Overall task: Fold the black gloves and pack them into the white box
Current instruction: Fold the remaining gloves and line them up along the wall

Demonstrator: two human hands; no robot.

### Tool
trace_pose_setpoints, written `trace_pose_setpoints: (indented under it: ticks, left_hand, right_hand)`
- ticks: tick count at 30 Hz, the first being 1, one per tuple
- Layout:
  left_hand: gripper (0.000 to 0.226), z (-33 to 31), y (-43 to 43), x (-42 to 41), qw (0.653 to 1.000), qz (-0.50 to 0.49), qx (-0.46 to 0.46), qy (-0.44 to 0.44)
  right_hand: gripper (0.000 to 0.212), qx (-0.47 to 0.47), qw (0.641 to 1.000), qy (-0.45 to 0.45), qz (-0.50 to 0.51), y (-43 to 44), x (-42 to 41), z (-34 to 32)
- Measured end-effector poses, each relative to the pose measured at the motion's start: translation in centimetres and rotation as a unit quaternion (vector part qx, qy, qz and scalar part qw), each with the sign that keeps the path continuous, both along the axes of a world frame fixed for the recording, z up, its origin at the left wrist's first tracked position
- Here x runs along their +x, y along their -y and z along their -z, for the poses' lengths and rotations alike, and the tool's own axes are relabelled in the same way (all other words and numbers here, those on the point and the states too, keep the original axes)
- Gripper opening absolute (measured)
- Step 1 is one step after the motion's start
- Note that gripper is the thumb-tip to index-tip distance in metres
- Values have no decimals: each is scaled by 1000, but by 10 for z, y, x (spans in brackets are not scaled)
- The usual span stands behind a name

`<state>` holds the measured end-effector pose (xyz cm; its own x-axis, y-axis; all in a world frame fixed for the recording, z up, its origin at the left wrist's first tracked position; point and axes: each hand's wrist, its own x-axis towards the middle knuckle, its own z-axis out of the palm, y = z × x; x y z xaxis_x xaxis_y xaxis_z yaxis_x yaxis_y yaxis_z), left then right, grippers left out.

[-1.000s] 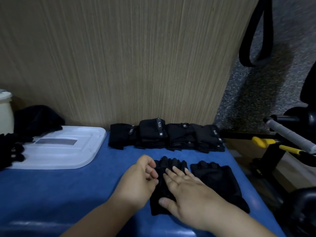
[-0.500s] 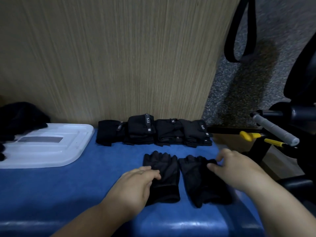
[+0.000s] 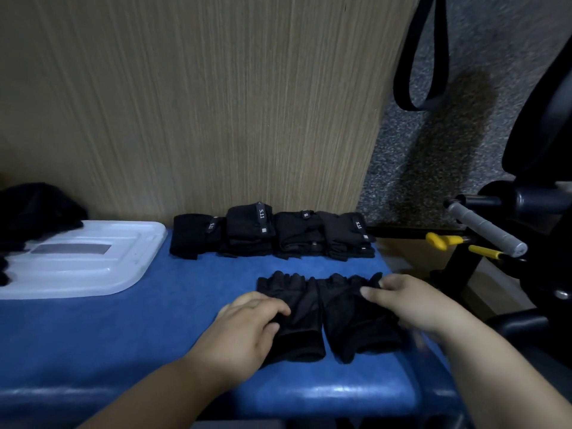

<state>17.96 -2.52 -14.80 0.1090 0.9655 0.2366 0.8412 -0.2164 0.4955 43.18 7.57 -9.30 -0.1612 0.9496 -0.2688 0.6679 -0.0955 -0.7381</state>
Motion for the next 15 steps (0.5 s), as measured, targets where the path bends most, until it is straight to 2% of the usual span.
trace_pose_setpoints:
  ticks: [2, 7, 9, 12, 15]
  left_hand:
    - [29, 1, 0, -1, 1000, -5, -12, 9]
    - [29, 1, 1, -1, 999, -14, -27, 31]
    - [29, 0, 2, -1, 998, -19, -36, 53]
    - [26, -3, 0, -3, 994, -30, -46, 98]
    - [22, -3, -3, -4, 989, -31, -48, 135]
  right_hand:
    - [79, -22, 996, -85, -9, 2, -2, 2]
    - [75, -50, 980, -179, -68, 11, -14, -5]
    - [66, -51, 971, -209, -106, 15, -23, -9]
    - [40, -60, 955, -249, -150, 23, -38, -15]
    - [25, -63, 948, -276, -146, 24, -47, -14]
